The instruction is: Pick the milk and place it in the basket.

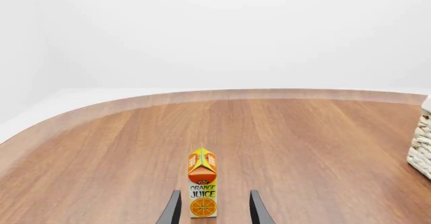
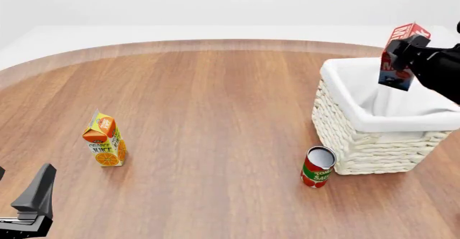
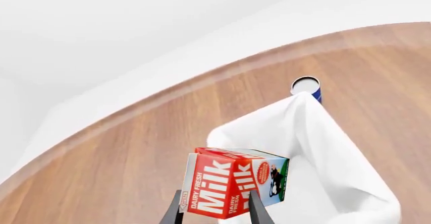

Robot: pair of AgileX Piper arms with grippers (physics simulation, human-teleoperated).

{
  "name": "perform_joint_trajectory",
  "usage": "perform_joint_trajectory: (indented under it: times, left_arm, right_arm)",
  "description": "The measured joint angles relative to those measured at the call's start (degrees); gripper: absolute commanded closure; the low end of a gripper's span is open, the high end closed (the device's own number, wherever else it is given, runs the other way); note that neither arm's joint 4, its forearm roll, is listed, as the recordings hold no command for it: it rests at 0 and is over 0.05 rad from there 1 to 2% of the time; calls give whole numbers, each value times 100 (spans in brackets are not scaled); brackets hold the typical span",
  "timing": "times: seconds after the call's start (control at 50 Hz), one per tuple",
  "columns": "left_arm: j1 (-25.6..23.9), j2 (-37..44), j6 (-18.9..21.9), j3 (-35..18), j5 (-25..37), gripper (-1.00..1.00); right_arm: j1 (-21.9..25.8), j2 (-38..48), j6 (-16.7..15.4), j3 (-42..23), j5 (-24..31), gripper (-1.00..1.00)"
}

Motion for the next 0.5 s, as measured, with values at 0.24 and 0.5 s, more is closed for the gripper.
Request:
perform_joint_trajectory:
  times: [0.24, 0.5]
  left_arm:
    - [0, 0, 0, 0, 0, -100]
    - [0, 0, 0, 0, 0, -100]
  right_arm:
    - [-30, 442, 62, 32, -347, 100]
    - [-97, 882, 78, 6, -649, 100]
